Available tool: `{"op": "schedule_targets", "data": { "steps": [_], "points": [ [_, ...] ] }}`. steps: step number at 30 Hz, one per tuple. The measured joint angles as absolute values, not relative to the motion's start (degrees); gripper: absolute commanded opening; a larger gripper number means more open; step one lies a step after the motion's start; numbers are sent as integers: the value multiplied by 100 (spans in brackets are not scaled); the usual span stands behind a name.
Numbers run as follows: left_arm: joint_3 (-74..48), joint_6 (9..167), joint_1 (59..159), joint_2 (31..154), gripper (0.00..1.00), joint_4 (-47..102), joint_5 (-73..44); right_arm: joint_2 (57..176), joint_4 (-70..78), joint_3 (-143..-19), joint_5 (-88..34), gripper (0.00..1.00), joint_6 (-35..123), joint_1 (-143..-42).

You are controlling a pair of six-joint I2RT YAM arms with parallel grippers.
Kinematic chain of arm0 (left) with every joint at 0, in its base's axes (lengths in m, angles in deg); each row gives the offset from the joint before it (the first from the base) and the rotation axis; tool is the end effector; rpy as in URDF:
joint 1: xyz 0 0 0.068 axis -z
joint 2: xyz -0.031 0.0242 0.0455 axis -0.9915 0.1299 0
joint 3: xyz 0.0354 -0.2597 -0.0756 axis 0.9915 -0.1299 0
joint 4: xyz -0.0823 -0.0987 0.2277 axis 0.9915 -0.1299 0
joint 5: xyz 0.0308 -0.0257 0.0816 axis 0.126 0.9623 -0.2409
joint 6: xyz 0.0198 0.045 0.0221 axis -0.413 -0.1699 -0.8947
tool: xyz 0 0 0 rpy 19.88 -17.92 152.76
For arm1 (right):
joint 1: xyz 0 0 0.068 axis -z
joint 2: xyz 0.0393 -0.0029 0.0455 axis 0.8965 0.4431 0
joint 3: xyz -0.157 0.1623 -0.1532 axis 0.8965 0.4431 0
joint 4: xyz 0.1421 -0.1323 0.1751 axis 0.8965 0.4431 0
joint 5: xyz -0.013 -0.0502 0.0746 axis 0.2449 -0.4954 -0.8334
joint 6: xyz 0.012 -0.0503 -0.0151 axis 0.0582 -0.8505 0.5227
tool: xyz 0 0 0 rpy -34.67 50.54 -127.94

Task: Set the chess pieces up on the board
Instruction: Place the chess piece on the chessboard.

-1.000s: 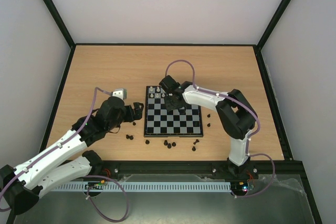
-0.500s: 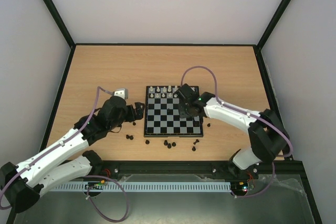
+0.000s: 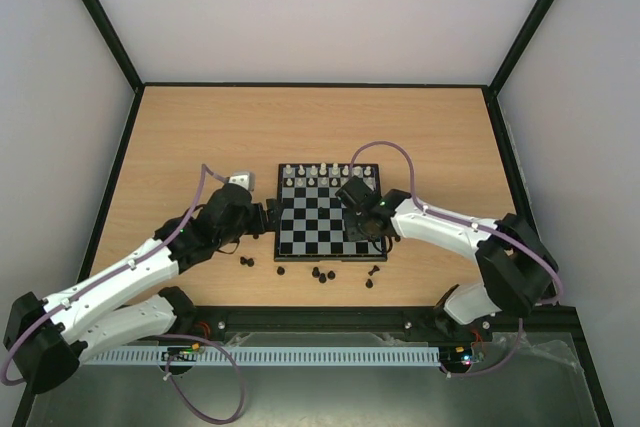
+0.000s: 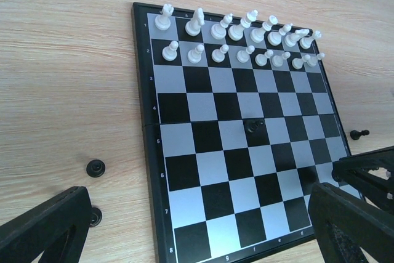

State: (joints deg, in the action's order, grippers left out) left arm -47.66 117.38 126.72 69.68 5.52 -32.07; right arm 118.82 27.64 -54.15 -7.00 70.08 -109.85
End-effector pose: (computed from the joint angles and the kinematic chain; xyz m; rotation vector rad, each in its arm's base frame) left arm 0.1488 -0.1367 0.2525 -0.0344 2.2641 -0.6505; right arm 0.2006 0.1982 0.1936 -0.2242 2.5721 0.2505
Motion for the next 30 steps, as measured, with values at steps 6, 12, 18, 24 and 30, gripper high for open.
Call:
{"op": "schedule_targets", "data": {
  "steps": [6,12,18,24,30],
  "points": [
    [-4766,11764,12701,6951,99,558,-3229,11993,2764,-5393,-635,9,7059,-10991],
    [-4766,11779,12729,6964,100,561,-3245,12037,2757,-5310,-617,11,7091,-10991],
    [-4766,11783,12762,7058,99,563,-3258,12067,2718,-5222,-633,19,7093,-10991],
    [-4766,11783,12792,7078,100,563,-3293,12076,2694,-5222,-650,27,7091,-10991],
    [-4766,11786,12792,7078,99,556,-3341,11969,2777,-5471,-650,34,7059,-10991]
  ]
}}
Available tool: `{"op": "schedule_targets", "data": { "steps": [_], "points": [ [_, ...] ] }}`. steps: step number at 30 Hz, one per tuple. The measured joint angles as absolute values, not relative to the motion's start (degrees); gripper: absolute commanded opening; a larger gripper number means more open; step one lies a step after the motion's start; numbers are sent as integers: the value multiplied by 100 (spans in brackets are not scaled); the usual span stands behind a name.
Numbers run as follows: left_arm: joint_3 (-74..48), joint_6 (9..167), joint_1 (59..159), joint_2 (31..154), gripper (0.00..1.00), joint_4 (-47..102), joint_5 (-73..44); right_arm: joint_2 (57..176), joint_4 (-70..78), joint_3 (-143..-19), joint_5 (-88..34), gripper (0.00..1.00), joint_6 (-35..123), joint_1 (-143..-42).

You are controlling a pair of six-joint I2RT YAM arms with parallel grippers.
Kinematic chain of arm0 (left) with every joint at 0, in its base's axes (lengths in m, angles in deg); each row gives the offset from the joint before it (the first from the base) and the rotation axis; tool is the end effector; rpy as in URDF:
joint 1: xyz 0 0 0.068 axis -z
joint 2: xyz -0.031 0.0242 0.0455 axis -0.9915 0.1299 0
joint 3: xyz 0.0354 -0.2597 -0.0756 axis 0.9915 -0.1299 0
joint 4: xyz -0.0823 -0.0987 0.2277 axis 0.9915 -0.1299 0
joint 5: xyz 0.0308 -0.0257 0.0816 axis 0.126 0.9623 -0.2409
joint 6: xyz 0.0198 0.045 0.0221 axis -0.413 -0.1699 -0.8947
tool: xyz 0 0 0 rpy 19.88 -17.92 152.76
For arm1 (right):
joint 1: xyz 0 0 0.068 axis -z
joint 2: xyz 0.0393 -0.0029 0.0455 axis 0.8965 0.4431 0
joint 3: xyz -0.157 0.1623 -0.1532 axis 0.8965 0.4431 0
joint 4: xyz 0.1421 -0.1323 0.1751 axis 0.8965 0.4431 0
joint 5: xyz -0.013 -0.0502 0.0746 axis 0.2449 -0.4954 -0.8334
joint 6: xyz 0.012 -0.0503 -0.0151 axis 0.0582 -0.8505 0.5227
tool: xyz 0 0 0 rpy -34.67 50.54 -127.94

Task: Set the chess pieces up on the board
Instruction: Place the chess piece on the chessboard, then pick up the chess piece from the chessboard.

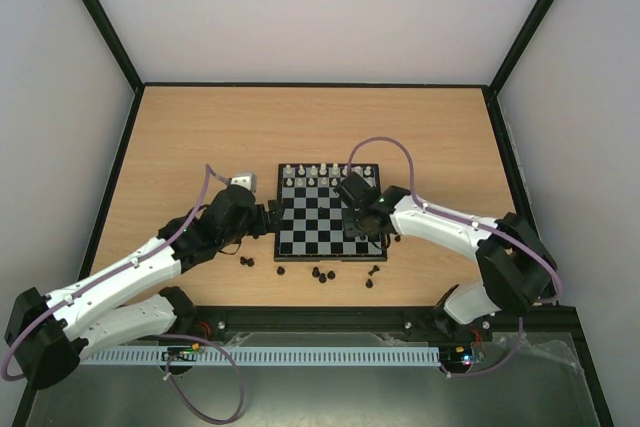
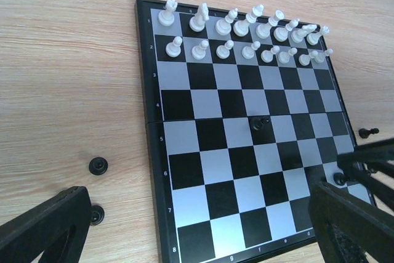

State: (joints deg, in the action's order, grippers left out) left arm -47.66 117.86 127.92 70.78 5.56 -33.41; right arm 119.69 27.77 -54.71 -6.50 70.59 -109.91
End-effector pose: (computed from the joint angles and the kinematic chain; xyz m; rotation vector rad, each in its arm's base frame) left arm 0.1483 -0.1410 0.2491 -0.0315 2.2759 -0.6304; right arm 0.2025 0.2001 0.1924 -0.2123 2.5756 0.2388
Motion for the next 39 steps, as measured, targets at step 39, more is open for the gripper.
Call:
{"op": "schedule_targets", "data": {
  "steps": [39],
  "points": [
    [-4766,12019,12801,6044,99,47,-3597,14216,2722,-7775,-1033,30,6523,-11072]
  ]
}}
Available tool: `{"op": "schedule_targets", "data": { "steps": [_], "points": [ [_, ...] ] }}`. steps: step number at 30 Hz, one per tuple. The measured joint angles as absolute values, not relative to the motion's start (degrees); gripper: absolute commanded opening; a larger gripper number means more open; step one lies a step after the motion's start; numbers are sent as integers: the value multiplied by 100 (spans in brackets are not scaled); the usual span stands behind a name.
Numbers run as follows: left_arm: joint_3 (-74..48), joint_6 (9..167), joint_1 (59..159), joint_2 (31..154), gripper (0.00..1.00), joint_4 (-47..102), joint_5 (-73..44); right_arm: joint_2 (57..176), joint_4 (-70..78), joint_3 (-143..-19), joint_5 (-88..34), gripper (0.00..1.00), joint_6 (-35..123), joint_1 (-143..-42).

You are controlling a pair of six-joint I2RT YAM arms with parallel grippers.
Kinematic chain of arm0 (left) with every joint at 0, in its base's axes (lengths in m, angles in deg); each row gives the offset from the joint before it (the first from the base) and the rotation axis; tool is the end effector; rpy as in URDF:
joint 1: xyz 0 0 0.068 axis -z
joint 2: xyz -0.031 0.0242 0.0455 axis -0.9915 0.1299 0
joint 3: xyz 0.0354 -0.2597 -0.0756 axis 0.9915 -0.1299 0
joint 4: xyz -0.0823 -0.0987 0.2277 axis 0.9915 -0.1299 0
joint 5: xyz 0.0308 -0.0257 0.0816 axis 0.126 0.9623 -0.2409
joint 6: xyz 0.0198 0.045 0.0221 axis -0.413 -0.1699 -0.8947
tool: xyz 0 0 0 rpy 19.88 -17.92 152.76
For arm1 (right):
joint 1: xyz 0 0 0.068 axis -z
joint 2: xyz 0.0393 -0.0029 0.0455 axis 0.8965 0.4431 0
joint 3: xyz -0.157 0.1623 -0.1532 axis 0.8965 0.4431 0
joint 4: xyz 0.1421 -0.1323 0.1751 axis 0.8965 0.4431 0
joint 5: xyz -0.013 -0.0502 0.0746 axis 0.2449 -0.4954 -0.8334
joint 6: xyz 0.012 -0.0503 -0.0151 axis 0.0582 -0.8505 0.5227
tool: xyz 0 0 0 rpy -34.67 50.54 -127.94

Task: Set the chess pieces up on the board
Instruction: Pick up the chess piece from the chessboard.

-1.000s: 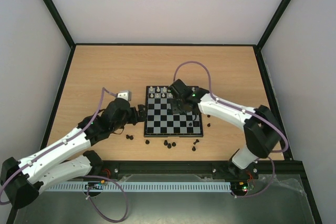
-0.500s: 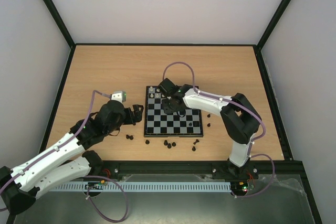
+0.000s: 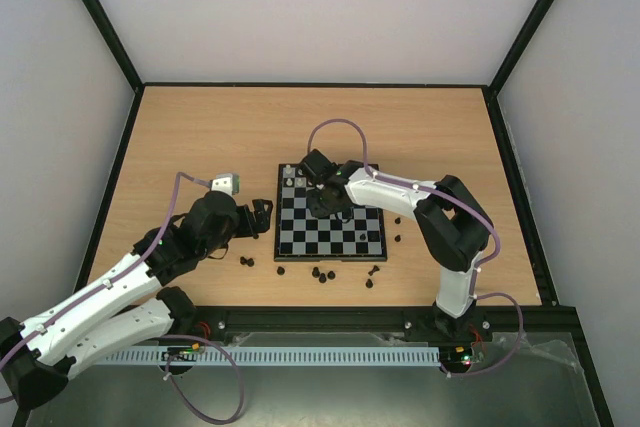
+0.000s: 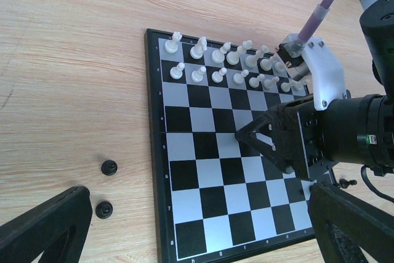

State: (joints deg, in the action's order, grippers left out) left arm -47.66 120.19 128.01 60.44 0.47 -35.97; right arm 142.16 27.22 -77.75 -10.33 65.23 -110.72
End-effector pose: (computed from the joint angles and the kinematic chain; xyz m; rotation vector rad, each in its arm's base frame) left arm 0.1265 -0.1171 0.2718 -0.1122 2.1800 -0.6785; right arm 0.2697 0.2817 0.1857 -0.3739 2.5685 0.2968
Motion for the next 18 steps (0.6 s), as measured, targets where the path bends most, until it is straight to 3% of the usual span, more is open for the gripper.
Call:
{"op": "schedule_targets", "data": {
  "steps": [4,10,14,18],
  "points": [
    [-4769,12019,12801,6044,99,47,-3597,14231,2722,-7852,-1044,17,6468,-11083],
    [-4812,12026,12801,5965,99,40,-3599,14358,2705,-7913,-1059,15,6444,-11098],
    [-4841,12035,12801,5937,99,40,-3599,14435,2701,-7915,-1059,6,6442,-11098],
    [-4843,12037,12801,5921,100,36,-3599,14435,2692,-7941,-1048,3,6444,-11098]
  ]
}}
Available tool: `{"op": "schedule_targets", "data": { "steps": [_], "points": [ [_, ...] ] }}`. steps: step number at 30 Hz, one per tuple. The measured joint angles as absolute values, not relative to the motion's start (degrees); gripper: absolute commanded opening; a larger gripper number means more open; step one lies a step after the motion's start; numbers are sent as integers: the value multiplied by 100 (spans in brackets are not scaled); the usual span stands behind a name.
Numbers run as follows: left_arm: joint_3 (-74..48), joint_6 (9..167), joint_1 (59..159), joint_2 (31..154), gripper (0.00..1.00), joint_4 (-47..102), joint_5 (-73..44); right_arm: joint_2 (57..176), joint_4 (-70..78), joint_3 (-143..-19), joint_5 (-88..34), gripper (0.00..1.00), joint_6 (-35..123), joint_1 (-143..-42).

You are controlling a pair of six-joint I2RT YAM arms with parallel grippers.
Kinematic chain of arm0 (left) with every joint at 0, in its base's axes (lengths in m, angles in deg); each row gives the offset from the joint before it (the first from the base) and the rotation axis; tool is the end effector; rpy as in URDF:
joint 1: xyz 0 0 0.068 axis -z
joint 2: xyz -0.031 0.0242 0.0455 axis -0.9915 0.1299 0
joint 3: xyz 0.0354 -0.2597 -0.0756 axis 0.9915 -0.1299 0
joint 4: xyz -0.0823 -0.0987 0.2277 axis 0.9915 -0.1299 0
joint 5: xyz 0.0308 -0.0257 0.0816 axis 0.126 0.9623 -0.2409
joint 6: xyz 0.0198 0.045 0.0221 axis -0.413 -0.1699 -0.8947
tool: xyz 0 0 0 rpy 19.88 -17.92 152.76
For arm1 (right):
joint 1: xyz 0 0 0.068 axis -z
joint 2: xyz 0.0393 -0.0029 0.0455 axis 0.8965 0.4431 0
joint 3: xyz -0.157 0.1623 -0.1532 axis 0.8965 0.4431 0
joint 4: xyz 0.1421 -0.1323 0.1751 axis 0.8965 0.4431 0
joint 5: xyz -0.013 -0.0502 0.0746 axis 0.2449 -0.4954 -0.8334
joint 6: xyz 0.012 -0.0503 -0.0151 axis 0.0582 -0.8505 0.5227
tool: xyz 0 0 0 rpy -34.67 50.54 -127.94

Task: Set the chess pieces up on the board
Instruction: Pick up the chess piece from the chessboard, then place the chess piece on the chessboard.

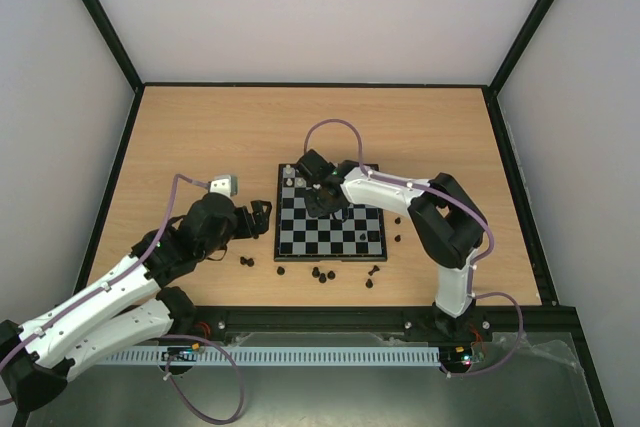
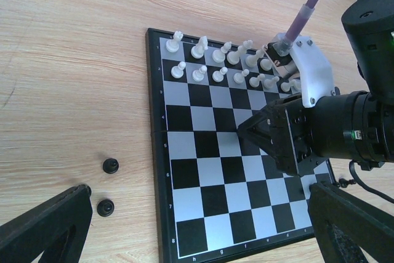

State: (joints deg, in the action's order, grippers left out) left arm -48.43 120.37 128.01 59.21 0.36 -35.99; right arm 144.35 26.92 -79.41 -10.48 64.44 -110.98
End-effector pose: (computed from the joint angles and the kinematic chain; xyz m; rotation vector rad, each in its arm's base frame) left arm 0.1239 -0.1144 0.2702 -0.1166 2.1746 -0.6844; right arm 0.2741 0.2891 0.1802 -0.3994 2.5687 0.2933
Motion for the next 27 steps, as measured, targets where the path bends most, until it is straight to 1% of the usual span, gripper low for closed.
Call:
{"op": "schedule_targets", "data": {
  "steps": [5,12,15,27],
  "points": [
    [-4843,12039,12801,5921,99,36,-3599,14255,2703,-7760,-928,3,6457,-11162],
    [-4852,12037,12801,5926,99,47,-3594,12975,2760,-6781,-834,4,6610,-11324],
    [-4865,12037,12801,5969,99,56,-3592,12607,2775,-6451,-840,4,6707,-11385],
    [-4959,12037,12801,6077,99,95,-3577,12546,2786,-5845,-729,6,6949,-11463]
  ]
}}
